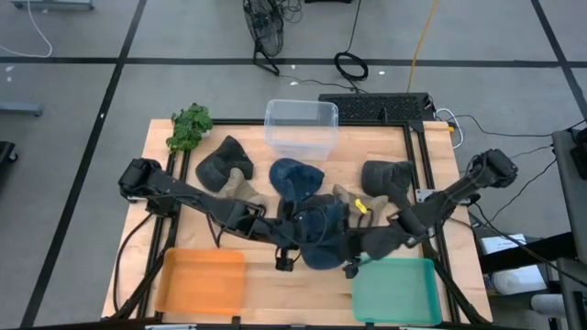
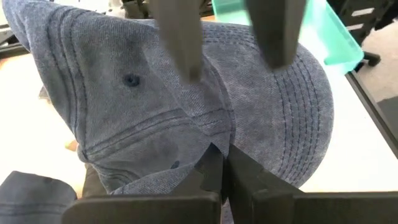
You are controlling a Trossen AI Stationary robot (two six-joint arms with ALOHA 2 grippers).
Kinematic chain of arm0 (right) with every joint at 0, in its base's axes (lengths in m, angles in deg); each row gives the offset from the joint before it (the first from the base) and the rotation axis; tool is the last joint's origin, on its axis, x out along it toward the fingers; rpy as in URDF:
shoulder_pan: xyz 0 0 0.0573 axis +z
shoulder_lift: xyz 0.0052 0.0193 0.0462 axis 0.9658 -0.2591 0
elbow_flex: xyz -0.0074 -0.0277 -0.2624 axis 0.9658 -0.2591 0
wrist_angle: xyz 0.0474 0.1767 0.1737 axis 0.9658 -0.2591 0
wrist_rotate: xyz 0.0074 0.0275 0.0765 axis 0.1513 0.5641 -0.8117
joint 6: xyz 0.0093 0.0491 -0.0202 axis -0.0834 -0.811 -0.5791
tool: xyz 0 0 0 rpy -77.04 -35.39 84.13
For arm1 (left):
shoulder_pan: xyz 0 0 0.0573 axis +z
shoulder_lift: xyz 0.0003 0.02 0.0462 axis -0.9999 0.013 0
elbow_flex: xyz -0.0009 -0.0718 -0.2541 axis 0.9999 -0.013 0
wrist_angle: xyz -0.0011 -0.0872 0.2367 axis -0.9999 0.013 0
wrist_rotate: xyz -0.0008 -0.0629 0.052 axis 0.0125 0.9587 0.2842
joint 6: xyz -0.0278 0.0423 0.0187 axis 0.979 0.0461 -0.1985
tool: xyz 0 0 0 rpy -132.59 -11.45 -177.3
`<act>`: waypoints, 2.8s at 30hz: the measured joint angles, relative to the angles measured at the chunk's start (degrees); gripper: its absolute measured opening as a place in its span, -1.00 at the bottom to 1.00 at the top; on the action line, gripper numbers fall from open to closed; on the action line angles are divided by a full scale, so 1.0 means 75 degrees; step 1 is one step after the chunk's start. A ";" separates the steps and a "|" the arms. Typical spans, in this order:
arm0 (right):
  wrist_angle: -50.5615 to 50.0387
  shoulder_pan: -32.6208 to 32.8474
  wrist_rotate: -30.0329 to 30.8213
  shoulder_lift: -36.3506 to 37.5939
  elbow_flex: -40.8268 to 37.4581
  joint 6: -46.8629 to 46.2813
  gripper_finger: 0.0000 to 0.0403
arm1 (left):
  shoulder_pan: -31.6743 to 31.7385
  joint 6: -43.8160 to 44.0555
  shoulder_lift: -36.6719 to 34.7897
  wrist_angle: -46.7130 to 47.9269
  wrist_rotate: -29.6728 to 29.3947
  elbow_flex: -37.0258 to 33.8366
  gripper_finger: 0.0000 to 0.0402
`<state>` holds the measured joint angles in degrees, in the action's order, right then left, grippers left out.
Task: Pick & Place hat
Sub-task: Put the bottom blue cap into the sky blue bin
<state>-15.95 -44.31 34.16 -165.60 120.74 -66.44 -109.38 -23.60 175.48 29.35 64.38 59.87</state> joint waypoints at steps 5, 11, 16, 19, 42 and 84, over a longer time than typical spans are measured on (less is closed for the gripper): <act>-0.0713 -0.0151 -0.0205 -0.0378 0.0319 -0.0239 -0.32 | -0.0189 -0.0063 0.0000 0.0246 -0.0369 0.0000 -0.95; -0.1096 -0.0263 -0.0218 -0.0451 0.0325 -0.0874 -0.33 | -0.0285 -0.0303 0.0000 0.0192 -0.0486 -0.0001 -0.96; -0.1163 -0.0273 -0.0209 -0.0448 0.0328 -0.0992 -0.45 | -0.0288 -0.0316 0.0000 0.0201 -0.0612 -0.0003 -0.97; -0.1128 -0.0221 -0.0206 -0.0448 0.0328 -0.0914 -0.61 | -0.0291 -0.0328 0.0000 0.0182 -0.0653 -0.0003 -0.97; -0.3004 0.1122 -0.0204 0.0697 0.0311 -0.2961 -1.00 | -0.0473 -0.0014 -0.0081 0.0265 -0.0792 -0.0003 -0.42; -0.1323 0.5378 0.0217 0.1703 -0.3327 -1.0595 -1.00 | -0.0816 0.1282 -0.1207 0.1278 -0.1777 -0.0149 -0.36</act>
<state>-25.88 -3.98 35.79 -152.83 95.79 -145.91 -115.49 -13.98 166.43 38.93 51.05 58.75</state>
